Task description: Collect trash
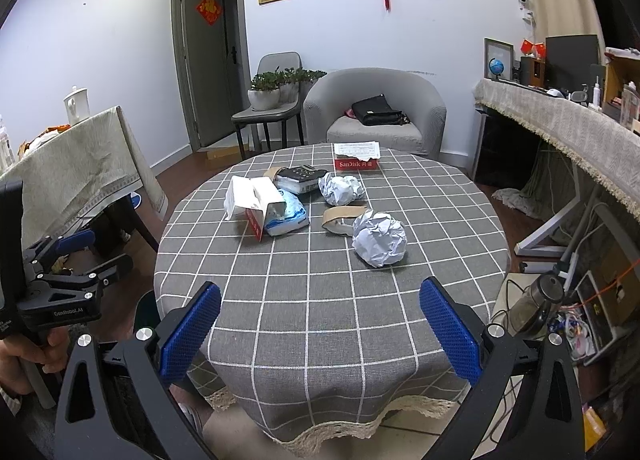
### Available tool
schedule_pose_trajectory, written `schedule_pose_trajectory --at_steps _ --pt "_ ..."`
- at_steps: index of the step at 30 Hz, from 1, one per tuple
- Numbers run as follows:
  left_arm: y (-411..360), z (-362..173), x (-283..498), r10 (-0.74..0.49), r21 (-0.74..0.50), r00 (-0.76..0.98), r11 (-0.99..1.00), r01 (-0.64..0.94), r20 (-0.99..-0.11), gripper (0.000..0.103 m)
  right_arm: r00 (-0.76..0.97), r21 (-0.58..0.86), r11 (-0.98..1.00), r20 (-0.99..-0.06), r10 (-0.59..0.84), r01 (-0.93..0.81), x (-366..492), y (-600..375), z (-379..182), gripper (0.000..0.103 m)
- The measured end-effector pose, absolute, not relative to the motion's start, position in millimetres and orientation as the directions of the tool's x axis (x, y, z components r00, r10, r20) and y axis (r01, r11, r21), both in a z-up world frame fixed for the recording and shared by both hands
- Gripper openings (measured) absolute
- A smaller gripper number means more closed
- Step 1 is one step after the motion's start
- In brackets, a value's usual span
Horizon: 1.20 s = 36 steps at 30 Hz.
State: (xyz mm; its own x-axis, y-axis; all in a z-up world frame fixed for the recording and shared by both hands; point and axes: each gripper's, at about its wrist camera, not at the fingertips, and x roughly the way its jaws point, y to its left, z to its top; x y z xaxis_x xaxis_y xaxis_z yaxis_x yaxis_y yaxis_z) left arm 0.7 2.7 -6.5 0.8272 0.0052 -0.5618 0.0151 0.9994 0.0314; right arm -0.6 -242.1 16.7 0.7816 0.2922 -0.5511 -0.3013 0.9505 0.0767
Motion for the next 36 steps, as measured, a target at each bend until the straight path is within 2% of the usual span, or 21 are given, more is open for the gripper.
schedule_pose_trajectory --at_steps 21,26,31,36 --pt "2 -6 1 0.008 0.034 0.828 0.999 0.014 -0.561 0.100 0.771 0.073 0.950 -0.567 0.291 -0.304 0 -241 17 0.100" --pt "-1 -1 -2 -0.012 0.038 0.836 0.998 0.040 -0.549 0.100 0.744 0.074 0.945 -0.598 0.298 -0.319 7 -240 18 0.100" --pt "-4 8 1 -0.022 0.039 0.838 0.998 0.052 -0.545 0.100 0.757 0.089 0.940 -0.570 0.319 -0.329 7 -242 29 0.100" --pt "-6 16 13 -0.071 0.024 0.826 0.995 0.101 -0.559 0.100 0.730 0.092 0.920 -0.582 0.359 -0.380 19 -234 29 0.100"
